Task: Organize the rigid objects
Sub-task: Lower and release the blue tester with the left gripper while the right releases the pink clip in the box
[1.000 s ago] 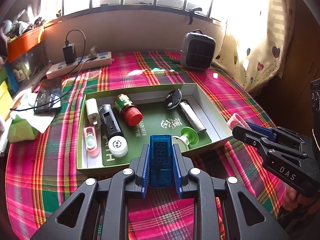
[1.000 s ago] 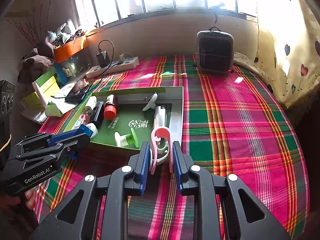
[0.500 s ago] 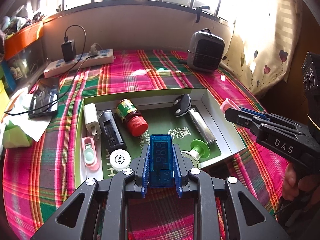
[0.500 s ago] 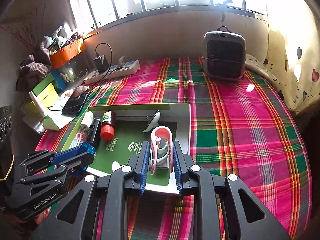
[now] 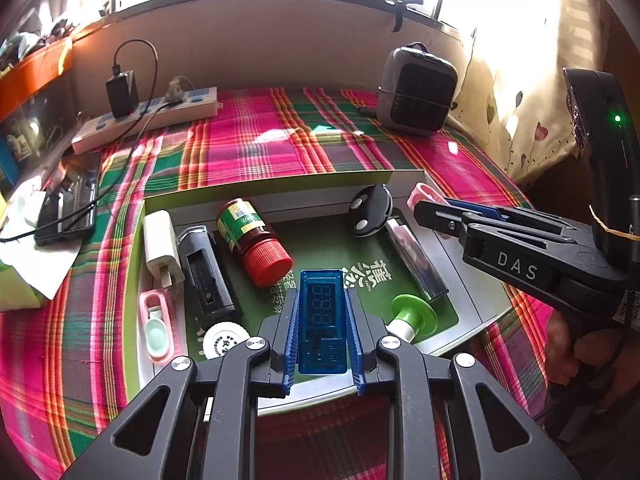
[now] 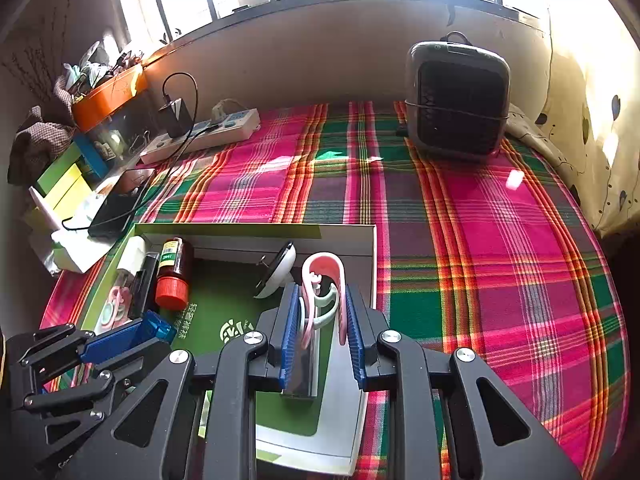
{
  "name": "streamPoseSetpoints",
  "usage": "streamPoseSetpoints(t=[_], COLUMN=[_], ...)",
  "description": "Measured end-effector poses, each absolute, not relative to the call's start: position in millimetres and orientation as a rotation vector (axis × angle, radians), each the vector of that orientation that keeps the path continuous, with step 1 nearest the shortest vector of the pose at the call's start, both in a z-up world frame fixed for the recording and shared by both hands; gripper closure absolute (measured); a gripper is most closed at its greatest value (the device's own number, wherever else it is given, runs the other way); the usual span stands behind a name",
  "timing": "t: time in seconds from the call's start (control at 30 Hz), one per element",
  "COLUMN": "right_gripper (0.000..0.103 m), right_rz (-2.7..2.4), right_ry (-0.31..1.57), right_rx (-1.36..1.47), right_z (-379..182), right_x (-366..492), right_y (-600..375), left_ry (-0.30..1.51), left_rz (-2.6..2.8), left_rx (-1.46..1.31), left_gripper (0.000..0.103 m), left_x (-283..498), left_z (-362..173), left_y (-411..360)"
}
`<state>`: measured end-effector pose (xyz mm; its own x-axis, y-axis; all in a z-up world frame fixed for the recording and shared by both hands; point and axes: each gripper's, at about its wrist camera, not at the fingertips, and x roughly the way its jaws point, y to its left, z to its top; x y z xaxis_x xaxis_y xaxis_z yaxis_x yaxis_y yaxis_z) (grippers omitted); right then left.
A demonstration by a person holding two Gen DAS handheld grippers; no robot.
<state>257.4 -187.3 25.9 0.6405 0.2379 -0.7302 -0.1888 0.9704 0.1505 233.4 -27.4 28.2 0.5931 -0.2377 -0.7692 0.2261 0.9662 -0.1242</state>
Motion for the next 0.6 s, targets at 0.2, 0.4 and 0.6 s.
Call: streamPoseSetpoints(t=[0.2,0.4,0.6], right_gripper=[0.079,0.079,0.079], right_rz=[0.243,0.235,0.234], right_ry=[0.856,0.858,0.859], right_rx=[0.045,0.031,0.028], right_z=[18,13,10], right_x=[268,275,278], right_y=[-181,-179,-178], left_ry=[0.916,0.929,0.938], left_rz=[-0.272,-0.275,-0.274], left_rx=[-0.009,-0.003,0.008], left_gripper=[0.082,0.082,0.082], left_x=[242,247,249], left_z=[21,15,11], left_y=[-30,-32,-36])
